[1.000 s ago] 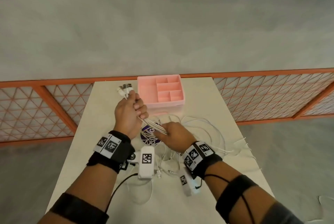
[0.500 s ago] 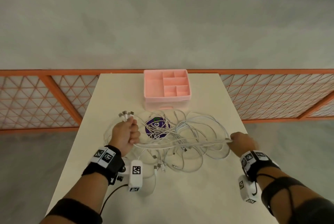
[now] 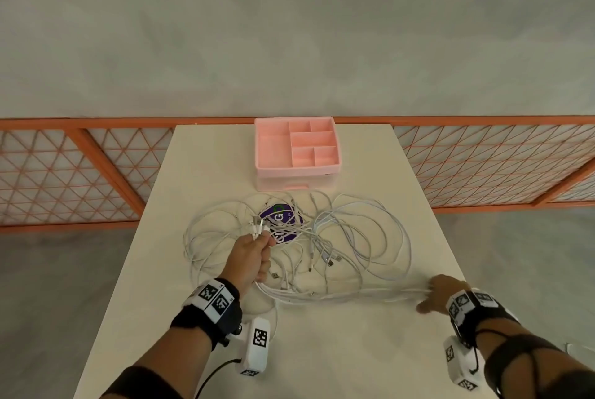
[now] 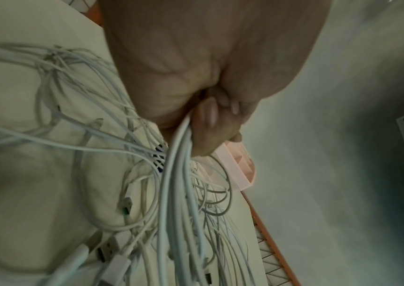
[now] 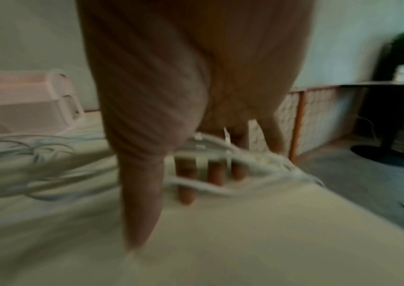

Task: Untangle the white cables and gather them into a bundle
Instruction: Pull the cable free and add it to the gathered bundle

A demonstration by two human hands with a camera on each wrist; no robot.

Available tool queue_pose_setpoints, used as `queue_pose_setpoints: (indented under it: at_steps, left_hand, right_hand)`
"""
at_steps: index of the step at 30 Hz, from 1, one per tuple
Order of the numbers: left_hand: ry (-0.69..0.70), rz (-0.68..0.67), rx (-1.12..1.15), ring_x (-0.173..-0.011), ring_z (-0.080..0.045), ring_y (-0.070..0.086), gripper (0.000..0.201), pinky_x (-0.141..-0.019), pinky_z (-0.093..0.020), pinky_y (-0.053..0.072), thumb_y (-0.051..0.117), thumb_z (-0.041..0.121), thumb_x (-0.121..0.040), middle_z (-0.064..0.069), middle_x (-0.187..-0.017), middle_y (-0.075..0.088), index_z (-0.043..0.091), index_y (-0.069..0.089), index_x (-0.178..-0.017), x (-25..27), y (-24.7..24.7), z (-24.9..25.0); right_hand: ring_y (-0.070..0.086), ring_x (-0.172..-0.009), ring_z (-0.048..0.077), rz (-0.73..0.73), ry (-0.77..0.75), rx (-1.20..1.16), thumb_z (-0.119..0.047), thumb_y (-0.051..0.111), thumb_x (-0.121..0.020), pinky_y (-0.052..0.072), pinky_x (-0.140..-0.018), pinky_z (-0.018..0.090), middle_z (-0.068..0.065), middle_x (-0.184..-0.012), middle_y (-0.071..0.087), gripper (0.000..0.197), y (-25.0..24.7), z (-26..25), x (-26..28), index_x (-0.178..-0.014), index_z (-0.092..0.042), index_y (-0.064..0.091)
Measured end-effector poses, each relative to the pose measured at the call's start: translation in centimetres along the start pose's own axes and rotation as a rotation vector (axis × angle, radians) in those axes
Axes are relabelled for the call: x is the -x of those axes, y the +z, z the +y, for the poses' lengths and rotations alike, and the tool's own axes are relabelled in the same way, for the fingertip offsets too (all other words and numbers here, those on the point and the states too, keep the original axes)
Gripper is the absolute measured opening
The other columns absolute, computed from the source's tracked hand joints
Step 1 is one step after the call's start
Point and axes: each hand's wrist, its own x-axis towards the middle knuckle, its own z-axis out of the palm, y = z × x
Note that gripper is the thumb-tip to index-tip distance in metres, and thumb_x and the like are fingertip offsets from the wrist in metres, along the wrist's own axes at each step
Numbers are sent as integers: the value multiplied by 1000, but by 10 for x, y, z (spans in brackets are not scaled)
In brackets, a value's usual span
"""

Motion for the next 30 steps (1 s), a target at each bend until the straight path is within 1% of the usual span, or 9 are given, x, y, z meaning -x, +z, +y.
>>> queue_pose_setpoints:
  at_steps: [2,4,7,10,12,16,20,24,30]
  left_hand:
    - [27,48,33,-37,-7,22,31,-40,-14,18,42,27,-108,5,-50,32,11,52,-83,-5,-1,1]
    - [33,69,67,-36,-7,22,33,-40,-13,18,42,27,-108,6,-49,32,12,50,-80,-8,-1,3]
    - [23,66,80,-35,-6,23,32,-39,-12,19,42,25,-108,7,-47,33,13,49,-79,-11,0,5]
    - [18,58,69,-35,-7,24,32,-40,-13,19,43,26,-107,7,-47,34,13,50,-79,-12,2,7]
    - [19,54,43,-36,-7,23,33,-41,-14,17,43,26,-107,6,-48,33,13,50,-78,-13,1,7]
    - [13,47,7,-37,-8,22,34,-43,-15,16,43,28,-107,7,-48,31,13,50,-78,-13,3,8]
    - [22,38,-5,-37,-7,21,34,-42,-14,17,42,27,-107,7,-47,30,13,50,-78,-11,6,13]
    - [38,34,26,-38,-8,22,33,-41,-14,18,42,27,-108,7,-48,31,13,51,-79,-10,6,19]
    - [86,33,13,-41,-9,24,32,-43,-18,19,46,28,-106,7,-50,33,12,53,-80,-17,13,30]
  right_hand:
    - [49,-130,22,-141,-99,-14,-77,81,-37,39,-106,31,0,-141,51,119,-28,-12,13,-136,-20,49]
    - [50,-127,21,-165,-218,-4,-89,70,-15,39,-106,32,-3,-136,53,137,-56,-28,24,-133,-22,52]
    - [54,-117,18,-63,-360,-131,-63,78,-68,41,-101,32,-5,-125,55,71,-89,-68,45,-126,-26,57]
    - [60,-97,14,139,-582,-203,-33,63,-91,48,-94,31,-1,-113,67,20,-101,-116,53,-108,-23,68]
    - [63,-97,16,170,-671,-155,-24,53,-94,49,-95,33,0,-110,70,21,-97,-147,56,-106,-24,70]
    - [61,-113,22,161,-745,-88,-14,41,-96,44,-102,32,1,-126,63,43,-72,-194,48,-129,-33,60]
    - [53,-125,30,145,-714,27,-9,45,-95,40,-105,34,9,-137,51,50,-53,-218,37,-143,-24,46]
    - [53,-124,26,202,-729,-27,-5,50,-92,39,-102,28,8,-132,56,42,-56,-217,33,-132,-16,57]
    - [62,-85,10,287,-827,-446,-11,66,-88,46,-83,24,-2,-105,72,23,-111,-191,47,-100,-27,77]
